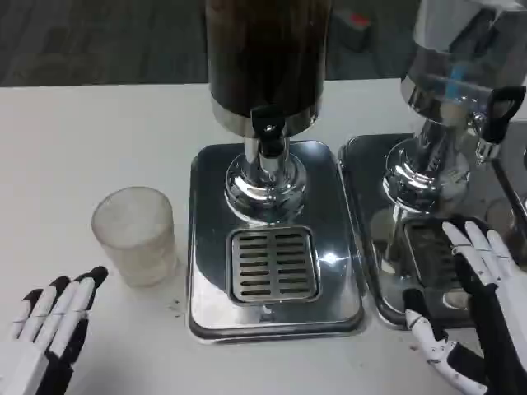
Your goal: Grasp the cup under the faucet to collect the drink, then remove the cup.
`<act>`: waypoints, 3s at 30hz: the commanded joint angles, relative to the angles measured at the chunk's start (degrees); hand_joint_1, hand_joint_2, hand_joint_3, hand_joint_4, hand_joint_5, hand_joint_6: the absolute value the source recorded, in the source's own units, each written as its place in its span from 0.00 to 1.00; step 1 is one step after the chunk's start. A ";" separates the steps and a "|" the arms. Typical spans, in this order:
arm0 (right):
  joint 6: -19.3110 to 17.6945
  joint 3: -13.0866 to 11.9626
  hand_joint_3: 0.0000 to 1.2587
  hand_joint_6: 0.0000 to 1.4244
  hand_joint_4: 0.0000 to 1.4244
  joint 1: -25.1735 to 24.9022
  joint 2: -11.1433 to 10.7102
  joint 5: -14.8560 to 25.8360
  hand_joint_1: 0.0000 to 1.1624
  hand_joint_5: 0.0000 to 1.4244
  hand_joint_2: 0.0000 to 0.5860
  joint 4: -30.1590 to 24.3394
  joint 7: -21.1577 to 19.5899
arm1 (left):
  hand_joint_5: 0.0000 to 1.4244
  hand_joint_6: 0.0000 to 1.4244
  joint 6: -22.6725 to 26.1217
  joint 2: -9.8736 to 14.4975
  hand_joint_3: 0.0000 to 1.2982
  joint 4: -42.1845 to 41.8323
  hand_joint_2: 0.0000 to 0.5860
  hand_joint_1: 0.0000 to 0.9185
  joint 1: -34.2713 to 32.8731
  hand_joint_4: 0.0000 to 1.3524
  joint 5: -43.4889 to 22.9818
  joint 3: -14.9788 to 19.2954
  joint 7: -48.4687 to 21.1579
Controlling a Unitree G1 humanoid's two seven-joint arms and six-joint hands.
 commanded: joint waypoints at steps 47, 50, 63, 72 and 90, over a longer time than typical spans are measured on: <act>1.41 1.50 0.15 0.17 0.09 -1.55 3.58 2.04 0.35 0.07 0.76 0.30 -1.10 | 0.08 0.17 -7.13 2.42 0.00 16.35 0.03 0.13 -17.20 0.00 -15.57 0.38 0.11; 1.18 1.31 0.15 0.17 0.10 -2.29 3.04 2.98 0.35 0.07 0.76 0.66 -0.76 | 0.09 0.18 -6.85 2.23 0.01 17.67 0.03 0.14 -18.73 0.00 -16.41 -0.13 -0.56; 1.78 1.90 0.17 0.18 0.13 -3.01 3.21 4.42 0.35 0.11 0.76 0.20 0.23 | 0.16 0.24 -5.50 3.39 0.05 25.41 0.02 0.20 -26.35 0.07 -20.63 -2.71 -6.99; 1.89 1.84 0.18 0.19 0.14 -1.96 3.80 5.01 0.35 0.12 0.76 -0.64 0.10 | 0.20 0.28 -5.18 3.84 0.07 31.02 0.02 0.21 -32.37 0.10 -22.84 -5.11 -10.95; 1.57 2.19 0.20 0.20 0.15 -0.97 4.62 5.65 0.33 0.14 0.75 -0.99 -0.86 | 0.21 0.28 -5.54 3.66 0.09 44.86 0.02 0.21 -42.80 0.11 -26.08 -8.99 -17.01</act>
